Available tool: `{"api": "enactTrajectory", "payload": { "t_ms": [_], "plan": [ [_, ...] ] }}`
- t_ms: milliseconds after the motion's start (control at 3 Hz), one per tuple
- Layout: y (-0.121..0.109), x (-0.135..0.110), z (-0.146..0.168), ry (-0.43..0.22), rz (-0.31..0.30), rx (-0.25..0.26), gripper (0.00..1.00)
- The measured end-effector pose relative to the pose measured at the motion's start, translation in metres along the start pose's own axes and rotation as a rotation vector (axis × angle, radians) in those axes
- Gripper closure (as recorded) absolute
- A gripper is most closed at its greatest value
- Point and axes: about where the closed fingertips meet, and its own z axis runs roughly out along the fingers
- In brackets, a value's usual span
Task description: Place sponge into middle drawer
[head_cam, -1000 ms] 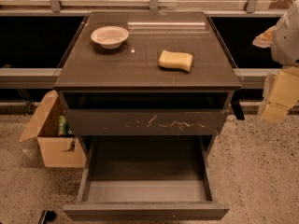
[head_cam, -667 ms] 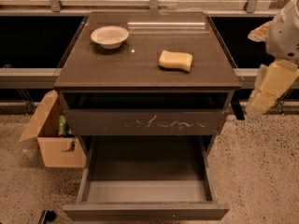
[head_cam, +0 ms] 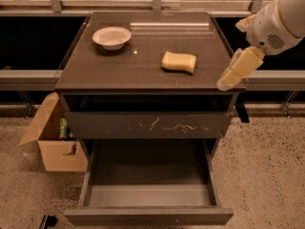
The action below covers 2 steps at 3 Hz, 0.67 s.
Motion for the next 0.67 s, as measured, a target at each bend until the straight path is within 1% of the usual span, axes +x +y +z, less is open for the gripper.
{"api": "enactTrajectory", "payload": {
  "t_ms": [333, 667],
  "plan": [
    [-0.0149, -0.0115, 0.0280, -0.064, 0.062, 0.021, 0.00],
    [-0.0149, -0.0116, 0.0280, -0.064, 0.062, 0.021, 0.00]
  ]
}}
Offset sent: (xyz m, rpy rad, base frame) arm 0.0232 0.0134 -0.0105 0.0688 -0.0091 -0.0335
